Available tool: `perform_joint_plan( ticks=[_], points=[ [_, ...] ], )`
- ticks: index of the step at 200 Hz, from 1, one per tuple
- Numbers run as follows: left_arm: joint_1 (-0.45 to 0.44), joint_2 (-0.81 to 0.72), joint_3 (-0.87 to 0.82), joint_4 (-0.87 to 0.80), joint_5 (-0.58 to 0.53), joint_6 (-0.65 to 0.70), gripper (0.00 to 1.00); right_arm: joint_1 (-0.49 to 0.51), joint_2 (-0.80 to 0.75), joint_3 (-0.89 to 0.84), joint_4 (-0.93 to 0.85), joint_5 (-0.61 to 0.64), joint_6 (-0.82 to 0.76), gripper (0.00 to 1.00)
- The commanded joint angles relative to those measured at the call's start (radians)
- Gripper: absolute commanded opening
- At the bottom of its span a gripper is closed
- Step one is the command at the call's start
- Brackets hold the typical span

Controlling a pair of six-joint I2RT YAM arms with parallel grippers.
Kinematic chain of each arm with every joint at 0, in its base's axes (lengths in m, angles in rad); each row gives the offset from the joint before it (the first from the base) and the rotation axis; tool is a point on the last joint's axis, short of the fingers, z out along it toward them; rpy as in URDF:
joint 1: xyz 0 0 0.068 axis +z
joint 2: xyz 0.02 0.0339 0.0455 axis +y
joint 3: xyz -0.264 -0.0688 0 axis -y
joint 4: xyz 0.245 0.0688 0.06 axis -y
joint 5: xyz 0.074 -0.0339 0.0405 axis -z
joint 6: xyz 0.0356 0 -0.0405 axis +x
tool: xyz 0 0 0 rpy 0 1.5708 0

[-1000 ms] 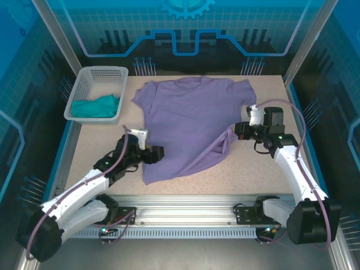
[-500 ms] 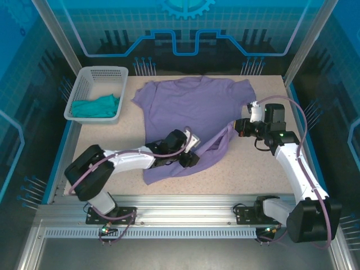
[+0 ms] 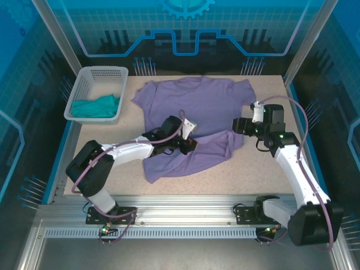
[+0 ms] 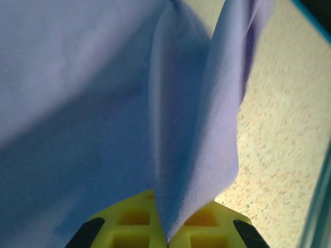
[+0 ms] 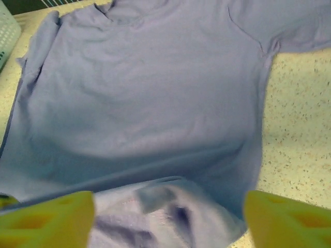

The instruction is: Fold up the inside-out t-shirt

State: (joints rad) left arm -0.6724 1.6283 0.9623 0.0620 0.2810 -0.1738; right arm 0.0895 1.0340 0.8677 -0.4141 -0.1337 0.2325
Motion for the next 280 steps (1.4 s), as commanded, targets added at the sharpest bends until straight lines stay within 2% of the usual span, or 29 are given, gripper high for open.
perform_joint_plan(
  ticks=[1, 19, 36, 62, 77, 93, 123, 143, 171, 185, 205, 239, 280],
  points=[
    [0.028, -0.089, 0.036, -0.062, 0.098, -0.075, 0.00, 0.156, -0.154, -0.113, 0.099, 0.067, -0.065, 0.85],
    [0.052, -0.117, 0.072, -0.115, 0.136, -0.091, 0.00, 0.350, -0.240, -0.257, 0.260, 0.079, -0.128, 0.82],
    [0.073, -0.141, 0.112, -0.165, 0.156, -0.113, 0.00, 0.506, -0.236, -0.380, 0.448, 0.119, -0.138, 0.80],
    [0.083, -0.167, 0.197, -0.276, 0.167, -0.106, 0.00, 0.699, -0.037, -0.468, 0.754, 0.255, -0.248, 0.74],
    [0.085, -0.175, 0.246, -0.348, 0.170, -0.089, 0.00, 0.761, 0.130, -0.449, 0.885, 0.343, -0.313, 0.73],
    [0.086, -0.188, 0.286, -0.404, 0.169, -0.084, 0.00, 0.766, 0.305, -0.393, 0.976, 0.392, -0.346, 0.74],
    [0.086, -0.223, 0.332, -0.453, 0.189, -0.094, 0.00, 0.767, 0.569, -0.240, 0.988, 0.558, -0.398, 0.74],
    [0.086, -0.246, 0.350, -0.464, 0.194, -0.095, 0.00, 0.760, 0.686, -0.162, 0.992, 0.648, -0.420, 0.74],
    [0.086, -0.286, 0.355, -0.465, 0.221, -0.086, 0.00, 0.718, 0.770, -0.065, 0.918, 0.687, -0.388, 0.75],
    [0.087, -0.310, 0.353, -0.452, 0.231, -0.097, 0.00, 0.687, 0.791, -0.007, 0.831, 0.703, -0.344, 0.74],
    [0.086, -0.341, 0.351, -0.396, 0.302, -0.121, 0.00, 0.647, 0.831, 0.088, 0.703, 0.725, -0.291, 0.74],
    [0.079, -0.373, 0.380, -0.314, 0.386, -0.139, 0.00, 0.623, 0.910, 0.259, 0.475, 0.758, -0.243, 0.74],
    [0.071, -0.355, 0.464, -0.301, 0.445, -0.137, 0.00, 0.590, 1.012, 0.477, 0.239, 0.719, -0.171, 0.74]
  ],
)
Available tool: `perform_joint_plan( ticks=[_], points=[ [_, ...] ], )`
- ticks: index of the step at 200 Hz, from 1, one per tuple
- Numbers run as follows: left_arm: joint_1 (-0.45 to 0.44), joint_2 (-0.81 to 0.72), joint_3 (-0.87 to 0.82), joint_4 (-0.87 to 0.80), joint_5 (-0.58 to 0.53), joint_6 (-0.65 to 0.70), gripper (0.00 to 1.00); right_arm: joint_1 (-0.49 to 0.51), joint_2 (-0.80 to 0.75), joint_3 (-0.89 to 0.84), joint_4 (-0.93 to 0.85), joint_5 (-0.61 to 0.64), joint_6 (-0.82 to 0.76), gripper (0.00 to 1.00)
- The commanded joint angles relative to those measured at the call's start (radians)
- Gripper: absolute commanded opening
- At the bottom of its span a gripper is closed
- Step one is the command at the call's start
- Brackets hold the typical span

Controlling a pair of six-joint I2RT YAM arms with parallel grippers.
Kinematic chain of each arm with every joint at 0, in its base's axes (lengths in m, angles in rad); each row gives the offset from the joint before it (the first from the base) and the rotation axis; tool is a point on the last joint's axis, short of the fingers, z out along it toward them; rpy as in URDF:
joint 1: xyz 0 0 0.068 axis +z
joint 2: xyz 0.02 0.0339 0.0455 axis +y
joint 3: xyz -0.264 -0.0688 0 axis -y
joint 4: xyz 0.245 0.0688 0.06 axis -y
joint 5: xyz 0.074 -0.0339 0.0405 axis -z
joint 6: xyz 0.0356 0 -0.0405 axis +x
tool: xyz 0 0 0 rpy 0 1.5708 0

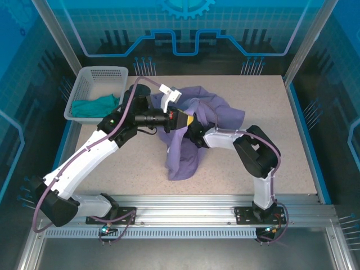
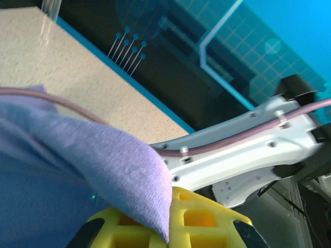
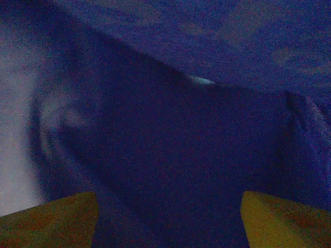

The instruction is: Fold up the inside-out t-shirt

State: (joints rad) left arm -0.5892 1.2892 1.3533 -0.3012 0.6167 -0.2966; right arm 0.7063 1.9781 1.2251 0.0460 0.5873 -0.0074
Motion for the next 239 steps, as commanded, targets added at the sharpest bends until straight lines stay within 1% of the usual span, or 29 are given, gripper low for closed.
perform_joint_plan(
  ticks=[1, 26, 68, 87, 105, 114, 118, 121, 131, 143, 145, 146, 150, 159, 174, 194, 217, 239],
  points=[
    [-0.012, -0.016, 0.074, 0.063, 0.111, -0.015, 0.00, -0.027, 0.073, 0.126, -0.226, -0.002, 0.069, 0.74],
    [-0.013, -0.001, 0.136, 0.074, 0.140, -0.022, 0.00, -0.035, 0.160, 0.264, -0.353, -0.006, 0.070, 0.75],
    [-0.015, 0.005, 0.248, 0.051, 0.163, 0.003, 0.00, -0.076, 0.269, 0.426, -0.503, -0.114, 0.092, 0.79],
    [-0.014, -0.002, 0.291, 0.020, 0.124, 0.037, 0.00, -0.089, 0.326, 0.497, -0.586, -0.166, 0.085, 0.81],
    [-0.013, -0.023, 0.298, 0.013, 0.032, 0.061, 0.00, -0.102, 0.356, 0.537, -0.646, -0.228, 0.076, 0.78],
    [-0.012, -0.035, 0.290, 0.012, -0.032, 0.071, 0.00, -0.108, 0.370, 0.545, -0.657, -0.252, 0.069, 0.73],
    [-0.012, -0.039, 0.285, 0.011, -0.065, 0.075, 0.00, -0.109, 0.369, 0.547, -0.661, -0.263, 0.065, 0.69],
    [-0.012, -0.041, 0.279, 0.009, -0.092, 0.078, 0.00, -0.112, 0.369, 0.548, -0.664, -0.274, 0.061, 0.64],
    [-0.012, -0.047, 0.265, 0.002, -0.180, 0.085, 0.00, -0.119, 0.362, 0.550, -0.669, -0.307, 0.044, 0.41],
    [-0.009, -0.053, 0.238, -0.005, -0.293, 0.089, 0.00, -0.123, 0.354, 0.541, -0.666, -0.337, 0.010, 0.17],
    [-0.008, -0.053, 0.234, -0.007, -0.309, 0.091, 0.00, -0.124, 0.341, 0.536, -0.664, -0.339, 0.006, 0.16],
    [-0.008, -0.054, 0.232, -0.008, -0.321, 0.090, 0.00, -0.124, 0.341, 0.536, -0.662, -0.341, 0.003, 0.13],
    [-0.005, -0.054, 0.223, -0.012, -0.362, 0.093, 0.00, -0.124, 0.318, 0.528, -0.660, -0.349, -0.008, 0.08],
    [0.006, -0.053, 0.205, -0.020, -0.450, 0.093, 0.00, -0.125, 0.280, 0.500, -0.644, -0.362, -0.030, 0.00],
    [0.050, -0.046, 0.175, -0.025, -0.569, 0.071, 0.00, -0.126, 0.183, 0.416, -0.586, -0.397, -0.051, 0.00],
    [0.144, -0.029, 0.138, -0.020, -0.650, 0.022, 0.00, -0.134, 0.021, 0.283, -0.510, -0.480, -0.069, 0.00],
    [0.271, -0.021, 0.077, 0.012, -0.688, -0.024, 0.00, -0.142, -0.154, 0.125, -0.432, -0.552, -0.078, 0.00],
    [0.395, -0.021, 0.008, 0.061, -0.644, -0.117, 0.00, -0.156, -0.269, 0.016, -0.371, -0.663, -0.075, 0.00]
  ],
)
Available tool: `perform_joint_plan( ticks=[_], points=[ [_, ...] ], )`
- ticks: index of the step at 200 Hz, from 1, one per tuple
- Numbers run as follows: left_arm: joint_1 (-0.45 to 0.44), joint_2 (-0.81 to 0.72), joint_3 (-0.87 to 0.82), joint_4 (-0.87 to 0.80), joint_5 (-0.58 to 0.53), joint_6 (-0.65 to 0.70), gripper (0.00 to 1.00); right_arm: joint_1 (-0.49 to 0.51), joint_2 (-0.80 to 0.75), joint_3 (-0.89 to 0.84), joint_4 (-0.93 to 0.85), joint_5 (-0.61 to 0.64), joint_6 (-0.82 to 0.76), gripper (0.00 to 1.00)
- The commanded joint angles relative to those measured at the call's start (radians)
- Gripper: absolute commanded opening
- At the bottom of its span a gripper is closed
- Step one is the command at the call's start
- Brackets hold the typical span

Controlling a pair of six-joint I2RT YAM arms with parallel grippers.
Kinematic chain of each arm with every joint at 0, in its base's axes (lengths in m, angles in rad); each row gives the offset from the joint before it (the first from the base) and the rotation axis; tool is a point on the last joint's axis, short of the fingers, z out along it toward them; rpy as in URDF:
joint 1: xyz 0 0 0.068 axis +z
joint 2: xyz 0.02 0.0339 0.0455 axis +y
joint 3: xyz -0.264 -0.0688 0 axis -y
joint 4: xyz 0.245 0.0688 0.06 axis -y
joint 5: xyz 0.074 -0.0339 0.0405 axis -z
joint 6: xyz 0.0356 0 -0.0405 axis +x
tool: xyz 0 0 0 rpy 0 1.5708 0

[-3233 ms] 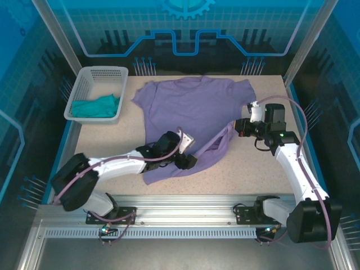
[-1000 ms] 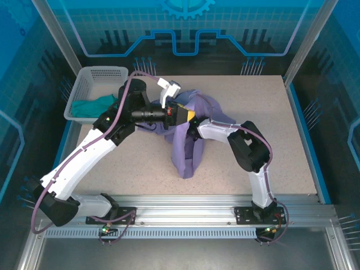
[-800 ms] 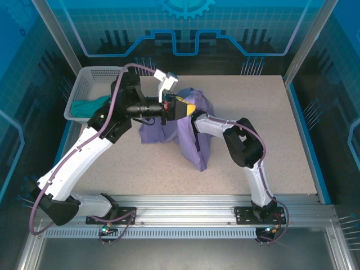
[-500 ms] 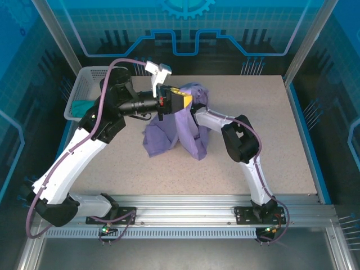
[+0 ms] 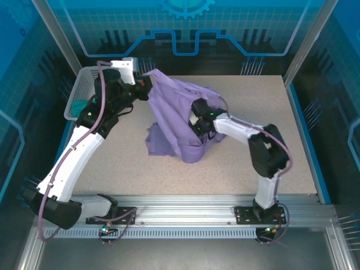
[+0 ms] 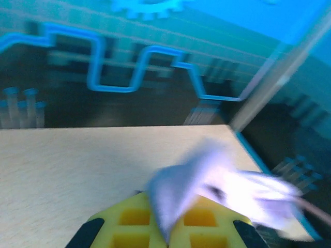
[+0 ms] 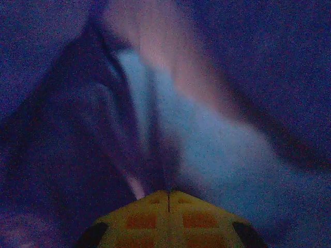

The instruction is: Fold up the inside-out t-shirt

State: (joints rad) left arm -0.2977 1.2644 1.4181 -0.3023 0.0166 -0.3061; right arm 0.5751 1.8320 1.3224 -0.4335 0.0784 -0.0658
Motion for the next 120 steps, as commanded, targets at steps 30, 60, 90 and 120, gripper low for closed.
perform_joint_plan(
  ticks=[30, 60, 90, 120],
  points=[
    [0.123, 0.032, -0.096, 0.101, -0.032, -0.119, 0.00, -0.022, -0.175, -0.127, 0.203, -0.302, -0.016, 0.00],
    [0.134, 0.116, -0.056, 0.074, -0.028, -0.128, 0.00, 0.014, -0.150, -0.083, 0.222, -0.354, -0.036, 0.00],
    [0.181, 0.151, -0.052, 0.058, -0.033, -0.133, 0.00, -0.011, -0.217, -0.140, 0.284, -0.354, -0.022, 0.00],
    [0.210, 0.153, -0.112, 0.090, -0.013, -0.148, 0.00, -0.063, -0.295, -0.168, 0.326, -0.426, 0.015, 0.00]
  ],
)
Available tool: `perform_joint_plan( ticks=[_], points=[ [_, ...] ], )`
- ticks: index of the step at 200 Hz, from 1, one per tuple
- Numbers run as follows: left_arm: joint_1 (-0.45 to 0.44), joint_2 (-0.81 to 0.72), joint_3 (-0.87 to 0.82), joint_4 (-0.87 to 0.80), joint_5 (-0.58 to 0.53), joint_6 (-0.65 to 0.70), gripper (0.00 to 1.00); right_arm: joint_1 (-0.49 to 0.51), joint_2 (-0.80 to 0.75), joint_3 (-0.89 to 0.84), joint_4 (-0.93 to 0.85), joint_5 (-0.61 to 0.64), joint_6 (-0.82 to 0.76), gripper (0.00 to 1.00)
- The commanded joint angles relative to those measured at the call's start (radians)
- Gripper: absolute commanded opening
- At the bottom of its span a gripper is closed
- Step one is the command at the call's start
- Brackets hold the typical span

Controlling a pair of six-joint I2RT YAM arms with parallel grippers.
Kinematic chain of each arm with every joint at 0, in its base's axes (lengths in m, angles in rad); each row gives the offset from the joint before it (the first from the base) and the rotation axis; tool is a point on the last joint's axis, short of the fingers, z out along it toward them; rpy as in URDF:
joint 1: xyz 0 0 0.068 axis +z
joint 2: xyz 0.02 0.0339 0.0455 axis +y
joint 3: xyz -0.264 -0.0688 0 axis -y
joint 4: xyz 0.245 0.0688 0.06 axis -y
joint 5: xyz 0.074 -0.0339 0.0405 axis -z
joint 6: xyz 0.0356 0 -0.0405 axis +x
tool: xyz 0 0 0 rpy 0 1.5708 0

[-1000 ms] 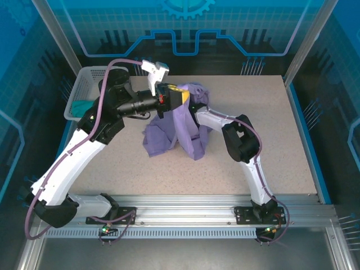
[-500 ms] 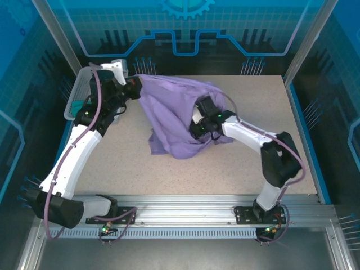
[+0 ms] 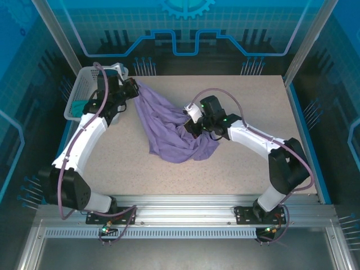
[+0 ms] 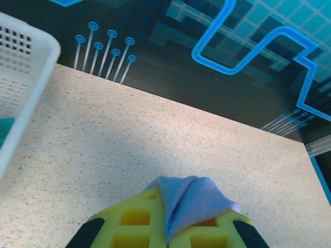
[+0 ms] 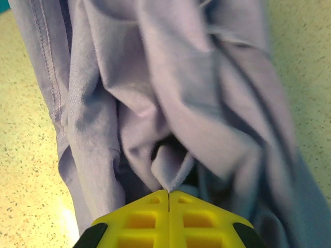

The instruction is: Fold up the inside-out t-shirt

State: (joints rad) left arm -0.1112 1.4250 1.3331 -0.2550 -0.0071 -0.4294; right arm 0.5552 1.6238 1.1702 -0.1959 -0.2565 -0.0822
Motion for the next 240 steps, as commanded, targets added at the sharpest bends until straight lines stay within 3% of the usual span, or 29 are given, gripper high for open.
perform_joint_plan(
  ticks=[1, 41, 88, 114, 141, 159, 184, 216, 240],
  points=[
    [0.024, -0.007, -0.029, 0.043, 0.011, -0.024, 0.00, -0.046, -0.089, -0.015, 0.089, -0.094, 0.034, 0.00],
    [0.024, 0.072, -0.061, 0.017, 0.062, -0.013, 0.00, -0.157, -0.222, 0.052, 0.142, -0.237, 0.125, 0.00],
    [0.024, 0.143, -0.214, 0.051, 0.053, -0.014, 0.00, -0.257, -0.311, -0.015, 0.182, -0.279, 0.166, 0.00],
    [0.005, 0.180, -0.227, 0.049, 0.150, 0.007, 0.21, -0.268, -0.279, -0.015, 0.167, -0.313, 0.161, 0.00],
    [-0.064, 0.101, -0.289, 0.120, 0.220, 0.039, 0.57, -0.268, -0.237, 0.010, 0.118, -0.321, 0.128, 0.00],
    [-0.134, 0.048, -0.328, 0.185, 0.274, 0.064, 0.69, -0.268, -0.215, 0.021, 0.097, -0.335, 0.116, 0.00],
    [-0.224, 0.032, -0.343, 0.286, 0.407, 0.079, 0.75, -0.268, -0.199, 0.023, 0.081, -0.334, 0.104, 0.00],
    [-0.315, 0.120, -0.233, 0.214, 0.402, 0.167, 0.78, -0.268, -0.198, 0.033, 0.072, -0.345, 0.101, 0.00],
    [-0.334, 0.219, -0.143, 0.170, 0.391, 0.190, 0.68, -0.268, -0.207, 0.065, 0.056, -0.354, 0.099, 0.00]
  ],
)
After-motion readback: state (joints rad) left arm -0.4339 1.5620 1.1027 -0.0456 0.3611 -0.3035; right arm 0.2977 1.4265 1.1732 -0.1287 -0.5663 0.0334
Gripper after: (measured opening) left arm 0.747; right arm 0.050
